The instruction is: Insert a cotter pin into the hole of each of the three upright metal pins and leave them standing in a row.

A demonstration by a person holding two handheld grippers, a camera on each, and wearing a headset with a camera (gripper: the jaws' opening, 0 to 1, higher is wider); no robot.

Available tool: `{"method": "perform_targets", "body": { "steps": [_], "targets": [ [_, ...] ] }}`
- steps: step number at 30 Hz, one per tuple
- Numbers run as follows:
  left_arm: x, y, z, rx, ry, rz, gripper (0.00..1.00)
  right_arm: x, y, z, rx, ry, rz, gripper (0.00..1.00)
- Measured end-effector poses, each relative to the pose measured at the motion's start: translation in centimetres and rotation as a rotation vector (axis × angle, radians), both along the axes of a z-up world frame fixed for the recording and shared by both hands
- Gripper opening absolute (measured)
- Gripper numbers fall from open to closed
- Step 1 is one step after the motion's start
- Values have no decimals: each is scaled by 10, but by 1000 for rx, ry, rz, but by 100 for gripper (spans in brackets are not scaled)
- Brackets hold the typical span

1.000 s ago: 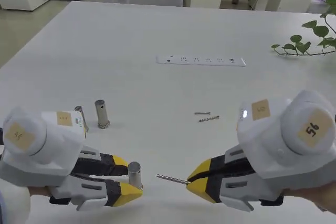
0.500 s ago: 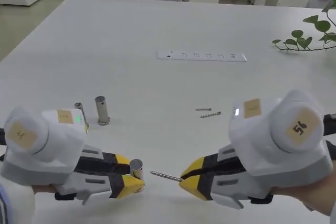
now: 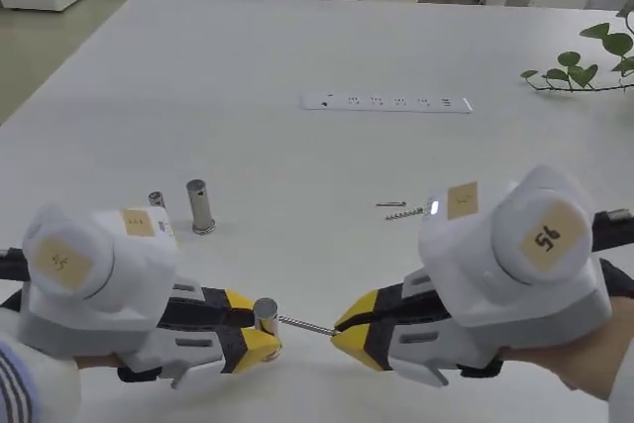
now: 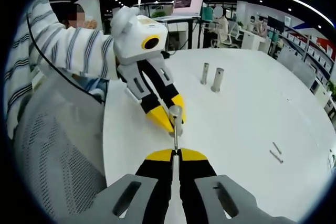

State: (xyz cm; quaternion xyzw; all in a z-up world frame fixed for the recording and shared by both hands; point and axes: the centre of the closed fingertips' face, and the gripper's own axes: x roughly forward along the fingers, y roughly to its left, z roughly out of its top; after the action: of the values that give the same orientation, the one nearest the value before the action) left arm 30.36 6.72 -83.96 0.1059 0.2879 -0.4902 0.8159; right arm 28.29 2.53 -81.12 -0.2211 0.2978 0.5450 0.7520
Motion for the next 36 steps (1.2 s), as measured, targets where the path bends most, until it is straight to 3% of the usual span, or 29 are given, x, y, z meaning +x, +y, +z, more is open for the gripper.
{"method": "perform_targets", "body": {
  "steps": [20,36],
  "targets": [
    [0,-2,-2,16,17,143,12,2,11,0,26,-13,14,3],
    [-5,-10,-2,-14,43,167,12,6,25,-2,43,-17,34,3]
  ]
}}
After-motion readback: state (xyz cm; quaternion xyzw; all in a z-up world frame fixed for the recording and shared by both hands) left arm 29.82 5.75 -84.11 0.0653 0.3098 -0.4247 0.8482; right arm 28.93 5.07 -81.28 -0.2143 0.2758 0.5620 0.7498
